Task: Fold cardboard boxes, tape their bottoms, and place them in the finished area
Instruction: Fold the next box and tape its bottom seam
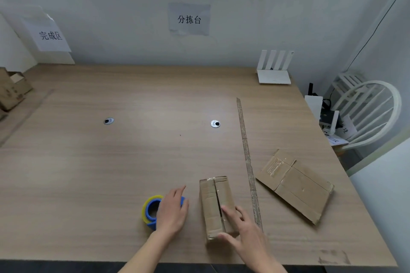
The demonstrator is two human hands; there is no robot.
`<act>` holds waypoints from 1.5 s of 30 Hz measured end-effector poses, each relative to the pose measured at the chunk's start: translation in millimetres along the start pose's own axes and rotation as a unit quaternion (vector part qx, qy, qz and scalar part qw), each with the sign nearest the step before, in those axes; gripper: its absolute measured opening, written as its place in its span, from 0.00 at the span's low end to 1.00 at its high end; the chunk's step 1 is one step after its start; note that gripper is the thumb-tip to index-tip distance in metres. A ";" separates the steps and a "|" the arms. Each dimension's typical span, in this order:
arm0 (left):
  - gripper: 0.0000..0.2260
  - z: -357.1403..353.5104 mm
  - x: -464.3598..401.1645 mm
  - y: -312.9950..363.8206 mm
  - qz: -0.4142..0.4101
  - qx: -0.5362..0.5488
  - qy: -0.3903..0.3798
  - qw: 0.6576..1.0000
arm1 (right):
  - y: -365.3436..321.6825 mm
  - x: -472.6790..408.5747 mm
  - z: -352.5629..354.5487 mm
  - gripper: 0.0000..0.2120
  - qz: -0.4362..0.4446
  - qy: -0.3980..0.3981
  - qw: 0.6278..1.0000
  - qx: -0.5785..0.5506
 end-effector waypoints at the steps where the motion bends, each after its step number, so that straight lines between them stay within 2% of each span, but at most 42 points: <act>1: 0.25 0.3 6.1 -14.6 0.022 -0.037 0.002 0.999 | -2.1 -1.0 1.2 0.37 -0.005 0.008 1.000 -0.002; 5: 0.37 -16.9 17.2 -50.1 0.088 -0.164 -0.054 0.981 | -6.0 -1.8 1.7 0.40 -0.008 0.031 0.999 -0.026; 8: 0.41 -31.0 11.2 -61.8 0.102 -0.181 -0.069 0.976 | 0.2 -1.7 1.2 0.40 -0.009 0.052 0.998 -0.038; 10: 0.39 -36.6 2.7 -67.0 0.104 -0.149 -0.084 0.980 | 3.3 -2.3 3.6 0.39 -0.008 0.072 0.997 -0.031; 13: 0.31 -28.0 -5.3 -72.4 0.100 -0.096 -0.097 0.986 | -0.6 -4.6 10.0 0.35 -0.005 0.098 0.995 -0.012; 16: 0.26 -3.7 3.8 -65.6 0.049 0.014 -0.092 0.994 | -19.7 -12.8 21.9 0.30 0.016 0.121 0.992 -0.023; 18: 0.24 24.9 11.3 -50.8 0.004 0.098 -0.083 0.992 | -42.0 -28.3 24.9 0.25 0.039 0.088 0.992 -0.086; 21: 0.22 67.5 12.9 -22.2 -0.057 0.139 -0.067 0.986 | -79.4 -56.1 20.2 0.19 0.018 -0.070 0.960 -0.270; 22: 0.23 80.1 12.2 -11.4 -0.073 0.144 -0.058 0.985 | -89.9 -63.6 20.1 0.18 0.011 -0.098 0.946 -0.308; 28: 0.23 131.0 13.2 31.5 -0.140 0.138 -0.042 0.980 | -128.6 -82.2 37.1 0.16 0.012 -0.096 0.920 -0.379; 33: 0.25 154.0 21.3 47.2 -0.177 0.096 -0.032 0.979 | -140.4 -75.9 63.5 0.10 0.012 -0.074 0.918 -0.389; 38: 0.25 162.3 22.6 60.9 -0.204 0.076 -0.070 0.974 | -138.2 -64.5 84.8 0.06 0.010 -0.028 0.924 -0.381; 41: 0.24 158.4 23.3 73.4 -0.226 0.038 -0.093 0.969 | -128.2 -62.5 92.2 0.03 -0.023 0.037 0.933 -0.357; 45: 0.24 139.5 23.7 74.8 -0.218 -0.032 -0.123 0.968 | -94.6 -48.9 86.9 0.04 -0.078 0.031 0.953 -0.292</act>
Point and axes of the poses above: each hand's wrist, its own x-axis away from the middle knuckle, its own z-axis out of the back of the hand, y = z × x, the point moved 6 cm from there along -x, towards the middle knuckle, and after that the axes turned 4 degrees about x, right-handed, at the moved point
